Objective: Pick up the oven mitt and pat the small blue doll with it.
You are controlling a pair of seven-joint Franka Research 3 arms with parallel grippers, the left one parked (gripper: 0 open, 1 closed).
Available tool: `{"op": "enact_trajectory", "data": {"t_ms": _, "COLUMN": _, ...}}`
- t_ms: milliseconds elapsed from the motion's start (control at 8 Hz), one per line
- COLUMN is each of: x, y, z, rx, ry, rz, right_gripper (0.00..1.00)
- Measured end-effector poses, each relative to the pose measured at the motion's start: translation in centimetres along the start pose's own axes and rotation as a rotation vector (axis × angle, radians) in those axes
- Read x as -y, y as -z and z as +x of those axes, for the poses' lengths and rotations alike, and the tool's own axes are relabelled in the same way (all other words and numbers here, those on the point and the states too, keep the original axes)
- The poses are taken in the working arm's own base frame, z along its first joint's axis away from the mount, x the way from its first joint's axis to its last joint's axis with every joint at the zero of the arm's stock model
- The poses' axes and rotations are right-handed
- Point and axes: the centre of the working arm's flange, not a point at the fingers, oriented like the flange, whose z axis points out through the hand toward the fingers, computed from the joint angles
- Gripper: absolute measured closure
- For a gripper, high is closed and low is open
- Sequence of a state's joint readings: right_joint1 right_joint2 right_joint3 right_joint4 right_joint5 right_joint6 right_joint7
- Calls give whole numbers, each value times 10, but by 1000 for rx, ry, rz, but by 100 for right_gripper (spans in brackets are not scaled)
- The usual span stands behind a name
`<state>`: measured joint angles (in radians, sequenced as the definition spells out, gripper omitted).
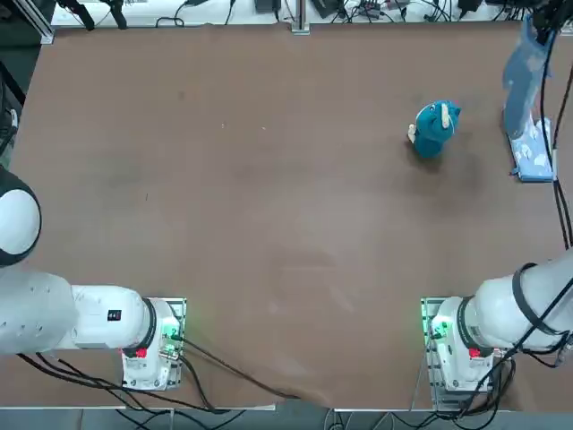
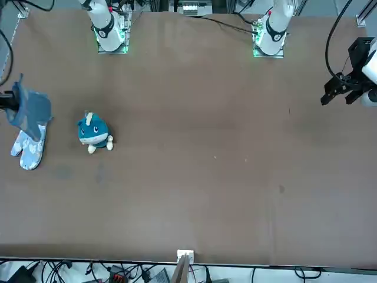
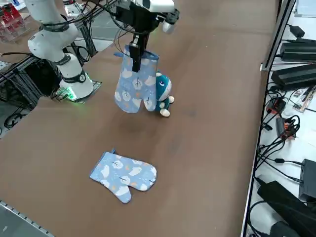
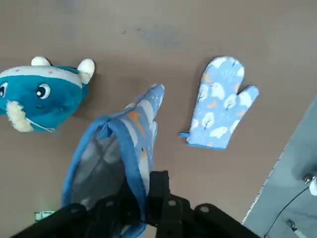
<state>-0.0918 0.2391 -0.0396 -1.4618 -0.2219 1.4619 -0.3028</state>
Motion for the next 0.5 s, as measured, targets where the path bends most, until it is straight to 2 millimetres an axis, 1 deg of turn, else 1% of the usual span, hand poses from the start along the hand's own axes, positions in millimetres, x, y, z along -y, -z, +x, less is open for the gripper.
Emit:
{"op": "enact_trajectory", "data": {"t_ms": 250, "x": 33, "y": -18, "z": 25, "rx": 23, "ry": -34, "rz": -4, "right_gripper": 96}}
{"op": "enact_trajectory", "data": {"t_ms": 375, "x": 43, "y": -26, "z": 35, "rx": 20, "ry": -53, "rz": 28, "right_gripper": 96}}
{"op": "enact_trajectory", "data": {"t_ms": 500, "x": 48, "y": -31, "z": 43, "rx": 3, "ry": -72, "rz": 66, "right_gripper": 96}}
